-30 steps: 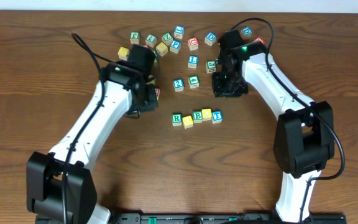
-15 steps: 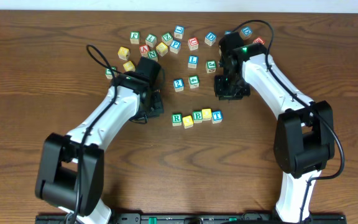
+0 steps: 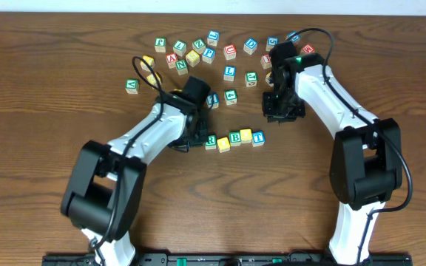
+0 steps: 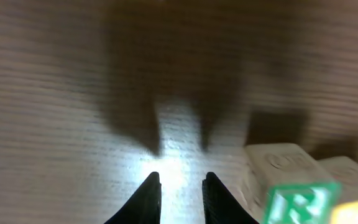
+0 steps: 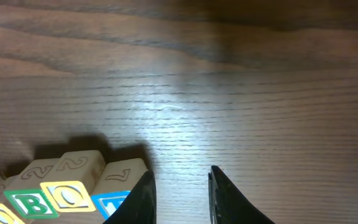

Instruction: Spell out ROBOT

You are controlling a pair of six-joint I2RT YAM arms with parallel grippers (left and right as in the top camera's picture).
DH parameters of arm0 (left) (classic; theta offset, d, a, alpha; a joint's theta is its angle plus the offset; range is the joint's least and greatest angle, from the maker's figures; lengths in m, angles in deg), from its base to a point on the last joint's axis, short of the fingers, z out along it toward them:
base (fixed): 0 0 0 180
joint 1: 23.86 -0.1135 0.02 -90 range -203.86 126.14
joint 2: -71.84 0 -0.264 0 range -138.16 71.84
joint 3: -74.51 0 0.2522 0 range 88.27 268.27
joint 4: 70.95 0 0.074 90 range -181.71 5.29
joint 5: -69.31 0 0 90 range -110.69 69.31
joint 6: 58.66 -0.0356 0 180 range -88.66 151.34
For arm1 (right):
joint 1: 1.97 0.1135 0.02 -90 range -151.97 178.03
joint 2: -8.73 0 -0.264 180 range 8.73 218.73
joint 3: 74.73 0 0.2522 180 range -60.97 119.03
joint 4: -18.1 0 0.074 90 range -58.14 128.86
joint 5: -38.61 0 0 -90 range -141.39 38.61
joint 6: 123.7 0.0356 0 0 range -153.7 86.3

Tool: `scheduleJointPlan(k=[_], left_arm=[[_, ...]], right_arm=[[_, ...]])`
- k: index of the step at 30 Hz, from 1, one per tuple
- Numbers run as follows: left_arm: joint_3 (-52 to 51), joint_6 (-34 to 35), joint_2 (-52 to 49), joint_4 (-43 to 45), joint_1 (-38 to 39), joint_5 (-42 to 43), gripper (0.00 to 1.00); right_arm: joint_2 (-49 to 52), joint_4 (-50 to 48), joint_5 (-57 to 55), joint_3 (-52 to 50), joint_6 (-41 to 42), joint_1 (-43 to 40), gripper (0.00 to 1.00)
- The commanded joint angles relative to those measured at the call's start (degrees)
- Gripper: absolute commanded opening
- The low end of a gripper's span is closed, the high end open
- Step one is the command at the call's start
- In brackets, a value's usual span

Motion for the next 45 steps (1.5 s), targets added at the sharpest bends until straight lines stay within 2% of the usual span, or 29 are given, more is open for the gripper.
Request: scheduleJointPlan(k=[1, 10, 35, 38, 45], left_arm=[[-0.7, 0.7, -2.4, 0.0, 0.0, -0.1, 0.22], [-0.7, -0.8, -2.6, 2.2, 0.4, 2.0, 0.21], [-0.7, -2.1, -2.6, 4.6, 4.5, 2.5, 0.21], [-0.1, -2.1, -2.3, 3.8, 4.0, 2.4, 0.21], [4.2, -4.3, 2.2, -1.4, -1.2, 1.2, 0.21]], right_arm=[[-1.0, 0.2, -0.6, -0.3, -0.3, -1.1, 0.24], [-1.0, 0.0, -0.7, -0.3, -1.6, -1.3, 0.26], [-1.0, 2.7, -0.4, -0.3, -2.2, -3.3, 0.25], [-1.0, 2.2, 2.0, 0.1, -4.6, -3.3, 0.17], [-1.0, 4.9, 4.1, 7.4, -5.5, -3.1, 0.17]])
